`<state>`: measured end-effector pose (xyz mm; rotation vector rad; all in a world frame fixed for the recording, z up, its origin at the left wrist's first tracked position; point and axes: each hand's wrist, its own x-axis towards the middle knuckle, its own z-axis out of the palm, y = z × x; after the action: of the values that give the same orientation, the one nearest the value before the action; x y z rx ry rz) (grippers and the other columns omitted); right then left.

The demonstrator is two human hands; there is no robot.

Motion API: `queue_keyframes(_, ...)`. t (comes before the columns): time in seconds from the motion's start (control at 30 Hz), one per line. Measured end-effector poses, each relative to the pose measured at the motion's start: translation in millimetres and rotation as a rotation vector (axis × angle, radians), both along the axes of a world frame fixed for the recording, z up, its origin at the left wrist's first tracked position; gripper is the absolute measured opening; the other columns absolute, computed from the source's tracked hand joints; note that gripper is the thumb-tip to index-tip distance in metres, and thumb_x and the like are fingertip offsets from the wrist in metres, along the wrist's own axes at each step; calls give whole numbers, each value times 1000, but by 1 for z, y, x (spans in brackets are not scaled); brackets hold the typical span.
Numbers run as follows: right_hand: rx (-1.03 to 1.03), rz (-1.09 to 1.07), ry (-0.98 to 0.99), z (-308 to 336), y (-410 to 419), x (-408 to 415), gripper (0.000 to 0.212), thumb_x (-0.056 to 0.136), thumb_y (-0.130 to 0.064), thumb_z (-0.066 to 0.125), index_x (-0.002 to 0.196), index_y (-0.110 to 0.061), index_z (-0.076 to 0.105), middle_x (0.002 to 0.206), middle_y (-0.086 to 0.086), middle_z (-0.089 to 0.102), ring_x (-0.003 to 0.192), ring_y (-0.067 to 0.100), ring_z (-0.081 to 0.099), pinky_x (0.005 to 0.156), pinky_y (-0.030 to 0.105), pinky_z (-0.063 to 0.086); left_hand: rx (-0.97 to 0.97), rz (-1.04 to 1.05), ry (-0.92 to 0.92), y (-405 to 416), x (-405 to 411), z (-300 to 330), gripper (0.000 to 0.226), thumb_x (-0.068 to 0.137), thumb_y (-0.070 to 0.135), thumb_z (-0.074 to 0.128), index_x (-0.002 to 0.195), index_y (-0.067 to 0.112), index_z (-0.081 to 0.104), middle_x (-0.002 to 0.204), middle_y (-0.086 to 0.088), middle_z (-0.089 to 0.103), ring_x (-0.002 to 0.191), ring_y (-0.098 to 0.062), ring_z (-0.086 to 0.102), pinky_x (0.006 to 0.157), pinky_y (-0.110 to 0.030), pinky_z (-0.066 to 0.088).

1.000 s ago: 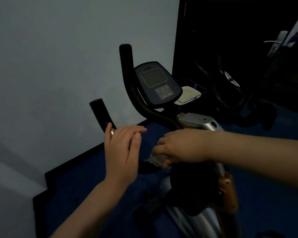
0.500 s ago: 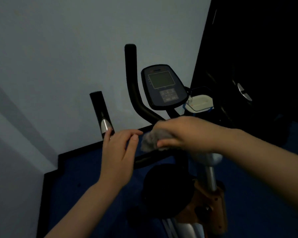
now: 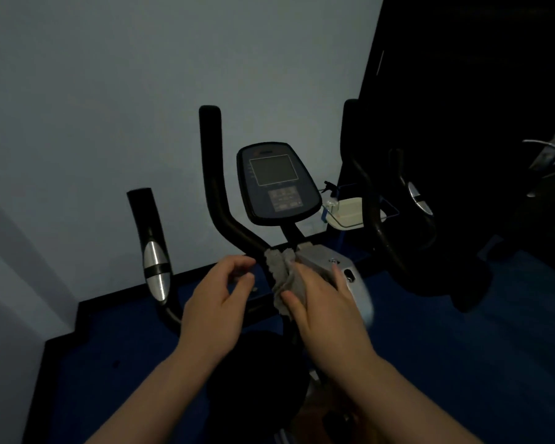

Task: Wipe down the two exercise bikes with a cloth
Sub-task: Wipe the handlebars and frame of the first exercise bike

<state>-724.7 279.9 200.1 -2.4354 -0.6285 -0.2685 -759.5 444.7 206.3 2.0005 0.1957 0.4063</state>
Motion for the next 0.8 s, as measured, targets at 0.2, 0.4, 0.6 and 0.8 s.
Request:
queue_keyframes(0.2,153,-80,117,18,25,13,33,100,-40,31,118,-21,52,107,4,67,105,10,46,104,34,31,51,18,62,-2,0,1,16,92,36,50,101,44,60,99,25,65,94,3,60,84,-31,48)
queue_keyframes(0.4,81,-72,19,-3,15,-7,48,95,-34,48,141,-27,36,132,-1,55,123,15,43,106,34,34,56,18,90,-2,2,1,16,91,38,50,101,45,61,99,24,65,94,2,60,83,-31,48)
queue_keyframes(0.6,176,48,193,16,11,11,47,95,-41,46,141,-33,38,132,-3,57,119,14,51,96,30,42,46,-2,75,-2,0,2,16,89,43,47,94,45,62,95,20,67,93,-3,62,85,-36,49)
queue_keyframes(0.8,140,25,17,-4,-9,-11,44,93,-30,55,137,-29,48,135,-8,56,128,8,45,106,26,37,55,8,97,-2,0,2,13,89,40,53,85,44,64,88,22,68,89,-1,62,81,-34,50)
